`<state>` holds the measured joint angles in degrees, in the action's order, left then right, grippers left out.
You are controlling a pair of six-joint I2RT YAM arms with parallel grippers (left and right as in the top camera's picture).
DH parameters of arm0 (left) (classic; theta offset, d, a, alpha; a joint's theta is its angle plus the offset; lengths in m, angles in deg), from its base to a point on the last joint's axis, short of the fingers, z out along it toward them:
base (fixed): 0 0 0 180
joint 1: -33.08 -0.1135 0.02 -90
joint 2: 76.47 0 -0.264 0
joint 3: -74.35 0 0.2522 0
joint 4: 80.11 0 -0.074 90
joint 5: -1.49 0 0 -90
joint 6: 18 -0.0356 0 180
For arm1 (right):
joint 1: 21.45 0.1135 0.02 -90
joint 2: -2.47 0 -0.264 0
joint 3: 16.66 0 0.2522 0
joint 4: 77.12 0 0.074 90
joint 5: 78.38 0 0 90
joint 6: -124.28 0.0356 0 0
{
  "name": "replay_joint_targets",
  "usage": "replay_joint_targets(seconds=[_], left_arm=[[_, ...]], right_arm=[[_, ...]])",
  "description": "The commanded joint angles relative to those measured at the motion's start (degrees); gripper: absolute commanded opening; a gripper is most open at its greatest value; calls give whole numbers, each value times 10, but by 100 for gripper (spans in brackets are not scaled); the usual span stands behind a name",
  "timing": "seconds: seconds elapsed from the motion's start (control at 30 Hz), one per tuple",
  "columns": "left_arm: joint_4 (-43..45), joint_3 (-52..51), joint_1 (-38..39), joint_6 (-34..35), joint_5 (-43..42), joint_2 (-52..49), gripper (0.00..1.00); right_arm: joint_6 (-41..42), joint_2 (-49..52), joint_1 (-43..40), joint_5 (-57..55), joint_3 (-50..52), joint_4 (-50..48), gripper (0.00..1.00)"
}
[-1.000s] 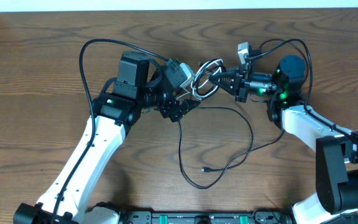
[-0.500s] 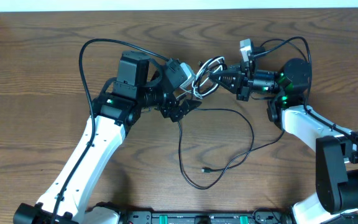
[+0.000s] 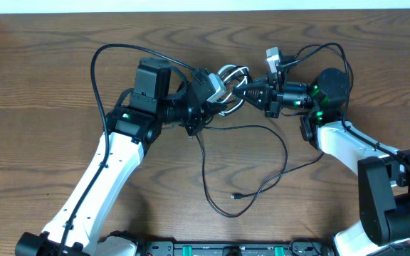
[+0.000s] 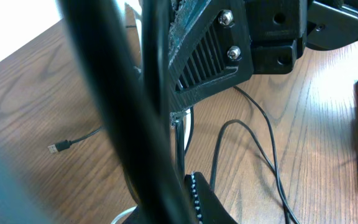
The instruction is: Untangle cables
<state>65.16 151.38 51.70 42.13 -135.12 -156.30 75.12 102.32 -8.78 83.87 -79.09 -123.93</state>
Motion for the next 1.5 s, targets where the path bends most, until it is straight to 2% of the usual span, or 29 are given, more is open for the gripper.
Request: replay_joint_targets(seconds=[0.0,0.07,0.17,0.2,0.3,0.4,0.43,0.67,0.73,0.83,0.97,1.0,1.17,1.23,1.27,1.47], left_arm=[[1,6,1,-1,-8,4,8],[1,6,1,-1,-8,4,8],[1,6,1,-1,-8,4,17],[1,6,1,-1,-8,4,26],[1,6,1,-1,-8,4,40],[1,6,1,-1,-8,4,39],[1,6,1,-1,-8,4,33],[1,6,1,-1,-8,4,33],[1,6,1,-1,-8,4,41],[1,6,1,-1,-8,4,61],[1,6,1,-1,-8,4,62],[1,6,1,-1,-8,4,61],[6,6,1,-1,-8,4,37],[7,6,1,-1,-8,4,21],[7,6,1,-1,-8,4,9],[7,6,1,-1,-7,4,7]], right_arm=[[5,-1,-5,1,-3,-3,1],[7,-1,-10,0,-3,-3,1],[10,-1,-19,-6,-3,-3,1],[12,-1,-21,-9,-3,-3,1],[20,-1,-26,-18,-3,-5,1],[36,-1,-26,-18,-3,-24,1],[45,-1,-25,-18,-3,-39,1],[59,-1,-24,-15,-3,-64,1],[59,-1,-24,-13,-3,-65,1],[61,-1,-22,-13,-3,-64,1],[61,-1,-12,-13,-3,-64,1],[61,-1,-10,-13,-3,-64,1],[61,-1,0,-13,-3,-64,1],[61,-1,1,-13,-3,-64,1],[61,-1,1,-12,-3,-64,1],[61,-1,-3,-12,-3,-63,1]])
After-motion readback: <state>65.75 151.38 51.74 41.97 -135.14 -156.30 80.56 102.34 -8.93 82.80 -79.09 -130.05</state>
